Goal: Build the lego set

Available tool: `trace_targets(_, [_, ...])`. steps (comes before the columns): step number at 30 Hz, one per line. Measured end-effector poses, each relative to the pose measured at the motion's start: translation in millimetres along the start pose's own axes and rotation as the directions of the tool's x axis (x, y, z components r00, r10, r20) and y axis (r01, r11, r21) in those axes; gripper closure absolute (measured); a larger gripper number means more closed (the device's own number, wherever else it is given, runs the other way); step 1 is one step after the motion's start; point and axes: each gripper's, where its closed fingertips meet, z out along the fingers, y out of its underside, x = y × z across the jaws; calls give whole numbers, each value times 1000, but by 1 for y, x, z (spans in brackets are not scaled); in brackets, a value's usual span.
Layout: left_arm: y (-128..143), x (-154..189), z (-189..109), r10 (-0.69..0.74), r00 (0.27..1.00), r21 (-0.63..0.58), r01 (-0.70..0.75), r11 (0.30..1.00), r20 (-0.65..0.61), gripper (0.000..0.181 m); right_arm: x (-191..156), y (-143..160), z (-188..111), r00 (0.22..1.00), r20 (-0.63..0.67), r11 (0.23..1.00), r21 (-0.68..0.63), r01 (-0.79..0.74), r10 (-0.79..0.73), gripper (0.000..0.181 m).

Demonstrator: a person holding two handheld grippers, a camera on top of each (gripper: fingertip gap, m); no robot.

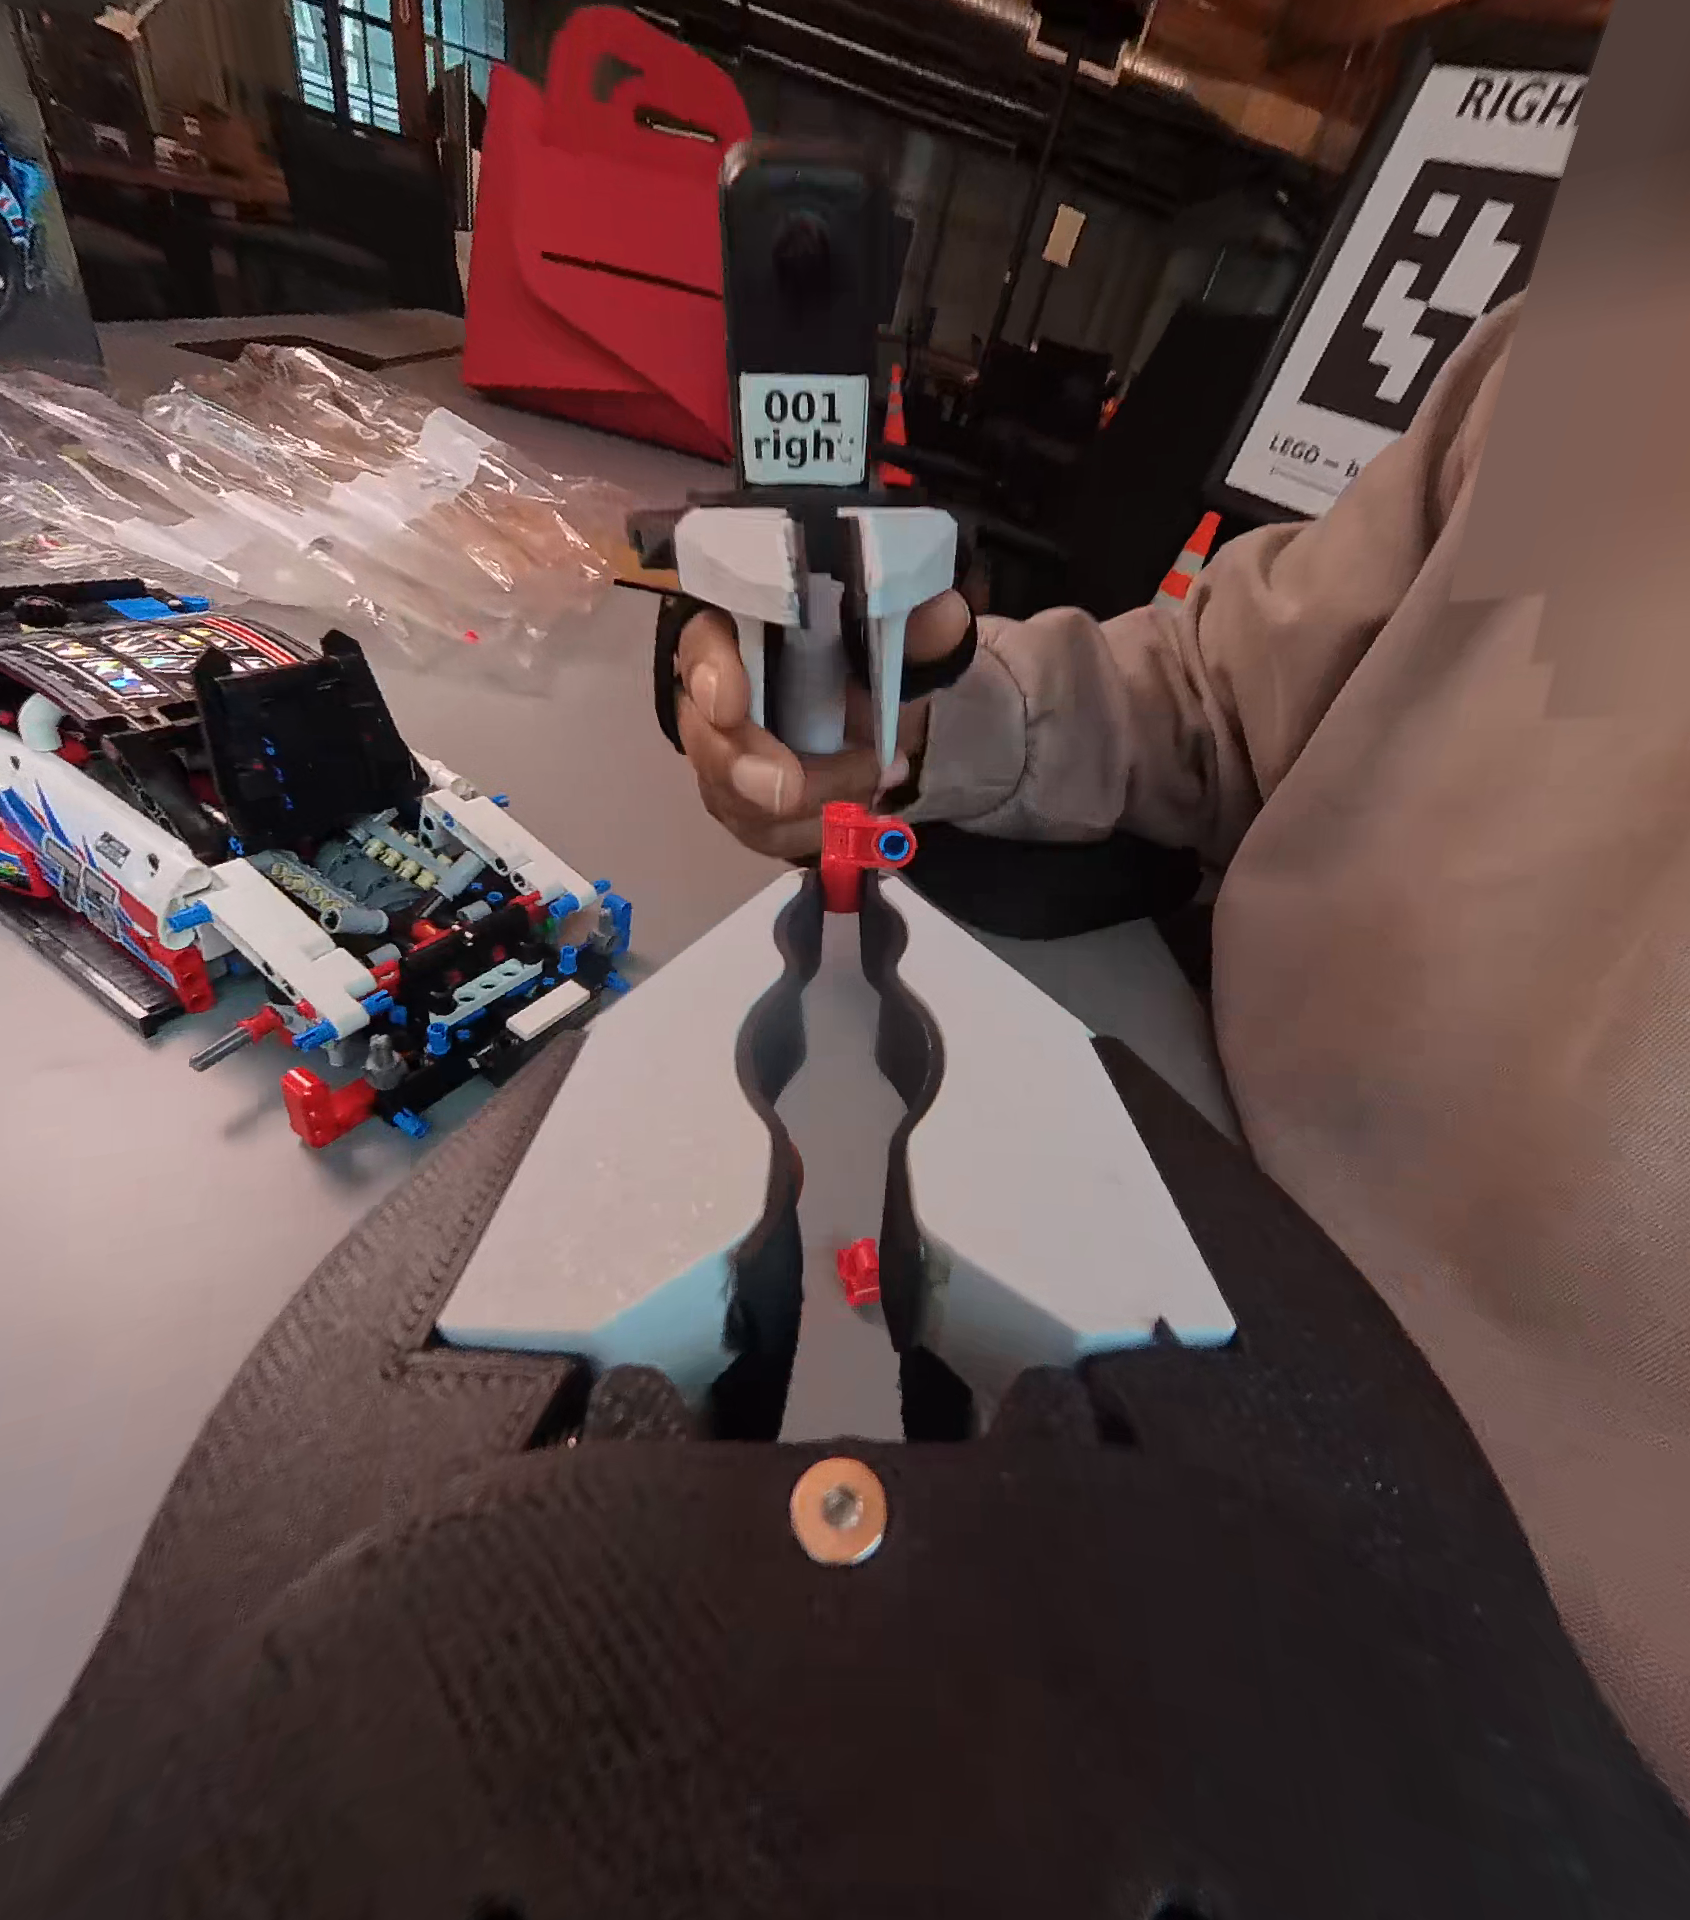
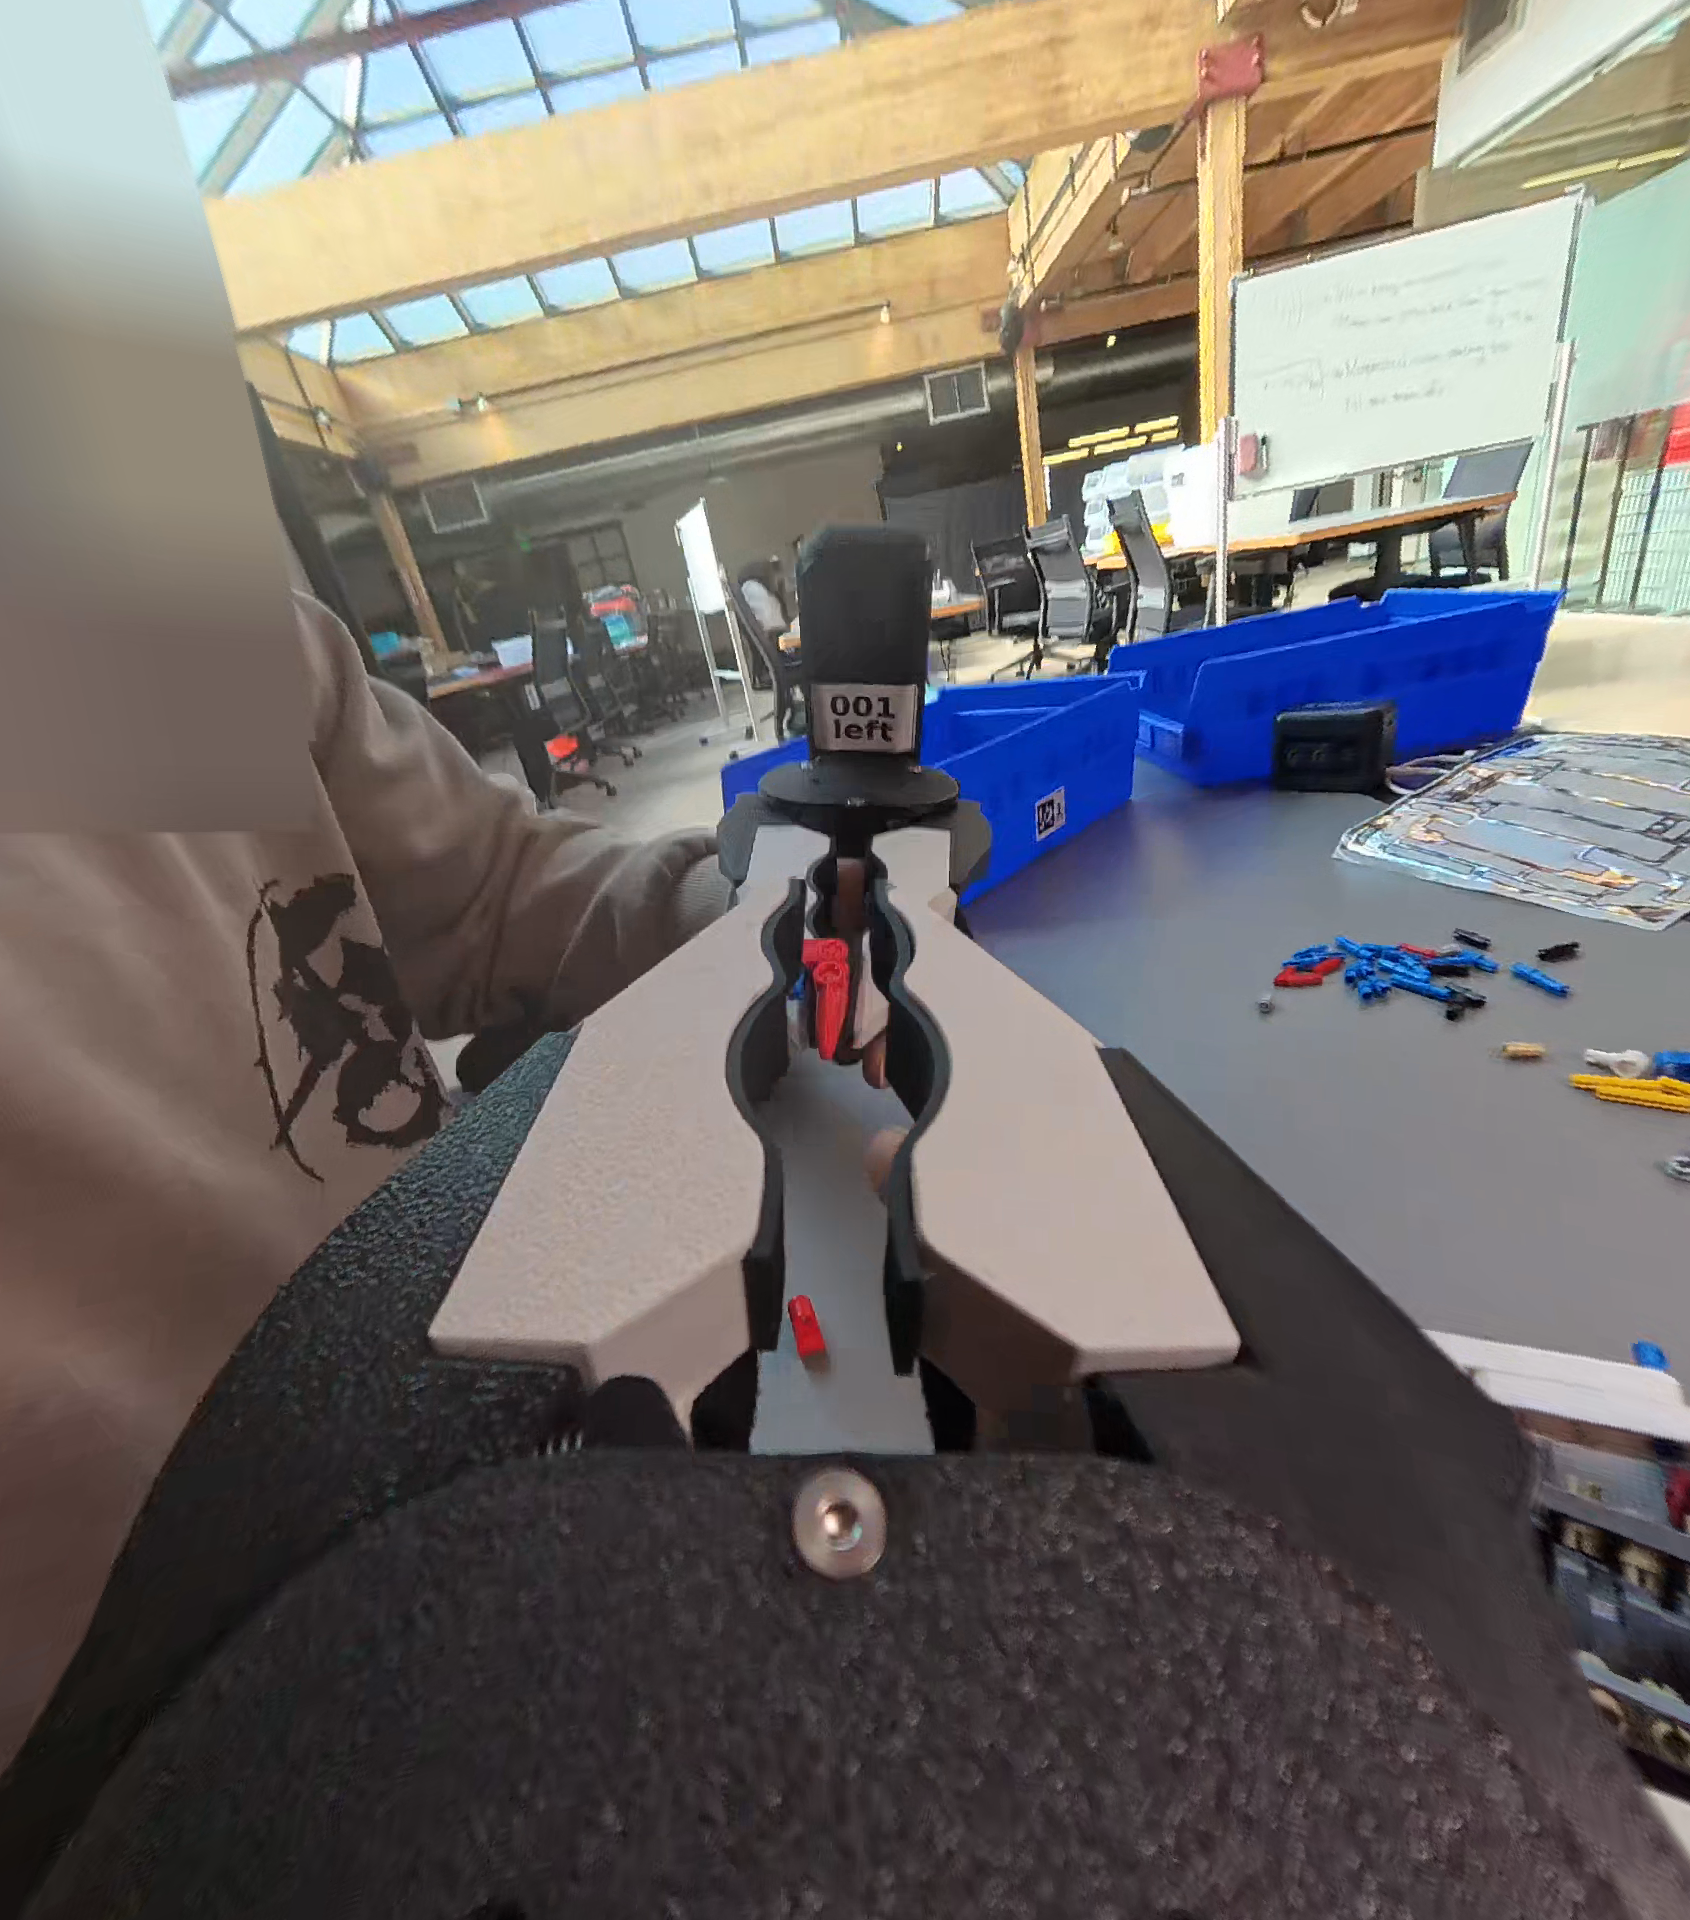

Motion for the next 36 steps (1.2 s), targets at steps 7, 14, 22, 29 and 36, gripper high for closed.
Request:
trace_targets(7, [27,10,1,283,959,-198,-275,941,13,176,-16,64,4,980,75,899,-391,198,-183,168])
trace_targets(14, [47,12,4,520,854,-346,-486,803,8,176,-19,91,8,858,133,672,-566,477,-496,178])
trace_targets(22, [56,-1,2,679,733,-469,-586,661,40,176,-6,101,10,660,163,444,-621,646,-734,179])
trace_targets(29, [50,-14,-4,821,566,-530,-673,515,79,176,3,94,13,546,101,407,-559,723,-832,179])
trace_targets(36, [44,-14,-2,782,613,-473,-658,585,114,176,0,86,11,515,83,401,-527,749,-853,180])
